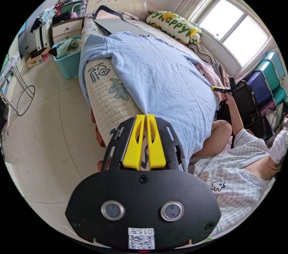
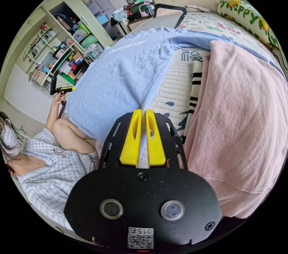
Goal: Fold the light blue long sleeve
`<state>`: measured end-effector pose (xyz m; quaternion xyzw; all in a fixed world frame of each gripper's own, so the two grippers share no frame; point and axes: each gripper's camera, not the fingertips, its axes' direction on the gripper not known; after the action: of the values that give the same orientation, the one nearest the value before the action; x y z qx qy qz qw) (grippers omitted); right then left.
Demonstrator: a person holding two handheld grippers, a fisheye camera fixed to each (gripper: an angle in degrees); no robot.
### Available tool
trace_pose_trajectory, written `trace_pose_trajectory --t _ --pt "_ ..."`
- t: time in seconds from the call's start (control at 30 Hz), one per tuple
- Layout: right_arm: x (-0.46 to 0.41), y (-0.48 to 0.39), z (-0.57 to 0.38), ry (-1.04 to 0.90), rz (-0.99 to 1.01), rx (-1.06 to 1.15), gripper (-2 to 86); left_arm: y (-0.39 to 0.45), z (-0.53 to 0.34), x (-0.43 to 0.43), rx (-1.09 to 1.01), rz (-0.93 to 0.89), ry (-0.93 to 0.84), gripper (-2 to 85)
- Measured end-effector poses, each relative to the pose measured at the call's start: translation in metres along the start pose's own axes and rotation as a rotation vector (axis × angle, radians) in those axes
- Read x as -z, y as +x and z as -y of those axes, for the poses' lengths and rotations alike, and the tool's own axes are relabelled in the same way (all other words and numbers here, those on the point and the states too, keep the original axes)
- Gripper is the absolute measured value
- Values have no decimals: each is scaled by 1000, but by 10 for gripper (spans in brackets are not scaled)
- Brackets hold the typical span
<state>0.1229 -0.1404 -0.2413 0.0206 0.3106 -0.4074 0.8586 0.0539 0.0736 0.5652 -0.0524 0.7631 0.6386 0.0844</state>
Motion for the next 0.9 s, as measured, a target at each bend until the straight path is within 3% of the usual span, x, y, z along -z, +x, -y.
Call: trace_pose_trajectory --t 0.23,0.37,0.53,0.67,0.8,0.9 --pt "34 8 4 95 -64 -3 73 -29 6 23 54 -4 59 80" --pt "32 17 60 157 -6 -25 90 -53 61 11 109 -28 102 85" --pt "-13 53 134 90 92 -171 101 -101 114 -34 274 -109 108 91" --pt "-37 66 161 57 140 -192 39 -113 130 -53 262 -114 74 41" --pt "-37 67 166 36 -73 -165 2 -116 129 -51 219 -82 66 16" --pt "-35 79 161 53 8 -201 -1 -115 126 -52 206 -79 64 19"
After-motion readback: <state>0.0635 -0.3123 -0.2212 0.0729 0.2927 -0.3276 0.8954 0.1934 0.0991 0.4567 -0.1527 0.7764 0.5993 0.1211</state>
